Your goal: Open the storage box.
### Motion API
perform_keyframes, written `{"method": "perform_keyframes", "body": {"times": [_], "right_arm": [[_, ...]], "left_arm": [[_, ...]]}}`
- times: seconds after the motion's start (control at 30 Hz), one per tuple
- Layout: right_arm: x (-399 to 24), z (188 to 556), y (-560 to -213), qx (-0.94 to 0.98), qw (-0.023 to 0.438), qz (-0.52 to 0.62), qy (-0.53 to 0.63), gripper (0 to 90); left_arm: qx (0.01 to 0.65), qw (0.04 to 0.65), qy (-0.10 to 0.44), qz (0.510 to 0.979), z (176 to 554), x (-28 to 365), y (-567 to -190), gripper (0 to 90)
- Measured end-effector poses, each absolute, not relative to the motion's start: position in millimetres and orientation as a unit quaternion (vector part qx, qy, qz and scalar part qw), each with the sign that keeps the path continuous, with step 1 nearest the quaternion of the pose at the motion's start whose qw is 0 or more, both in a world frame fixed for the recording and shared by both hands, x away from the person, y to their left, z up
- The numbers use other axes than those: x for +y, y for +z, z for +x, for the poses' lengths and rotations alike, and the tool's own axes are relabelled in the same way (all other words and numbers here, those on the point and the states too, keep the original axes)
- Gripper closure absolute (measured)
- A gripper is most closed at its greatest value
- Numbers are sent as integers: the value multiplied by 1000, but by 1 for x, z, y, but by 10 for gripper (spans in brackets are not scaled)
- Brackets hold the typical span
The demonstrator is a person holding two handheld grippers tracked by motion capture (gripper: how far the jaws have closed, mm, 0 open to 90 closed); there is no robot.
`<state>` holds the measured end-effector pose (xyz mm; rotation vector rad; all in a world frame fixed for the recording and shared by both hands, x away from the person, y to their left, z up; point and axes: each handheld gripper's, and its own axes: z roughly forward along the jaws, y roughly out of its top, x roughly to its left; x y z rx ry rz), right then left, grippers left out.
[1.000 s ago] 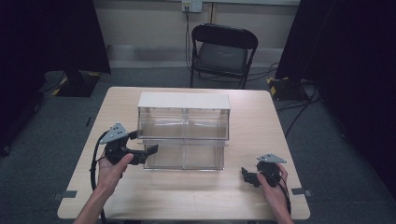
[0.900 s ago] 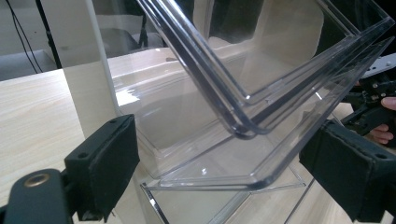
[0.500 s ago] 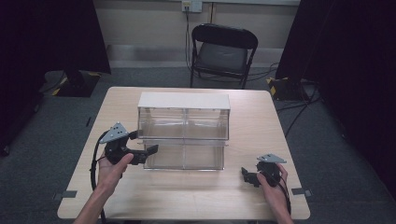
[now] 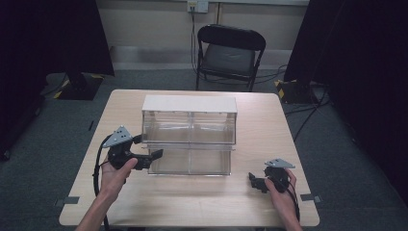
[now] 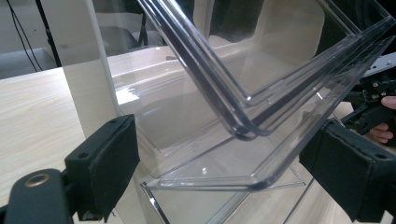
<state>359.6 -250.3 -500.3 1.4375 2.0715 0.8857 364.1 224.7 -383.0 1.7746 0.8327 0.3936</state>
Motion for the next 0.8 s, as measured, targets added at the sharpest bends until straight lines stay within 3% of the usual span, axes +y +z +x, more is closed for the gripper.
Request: {"method": "perform_keyframes", "body": {"times": [0.8], "right_arm": [[-250, 360, -500, 754, 233, 523, 322, 95]], "left_arm": [[350, 538, 170, 748, 364, 224, -383, 118]]}}
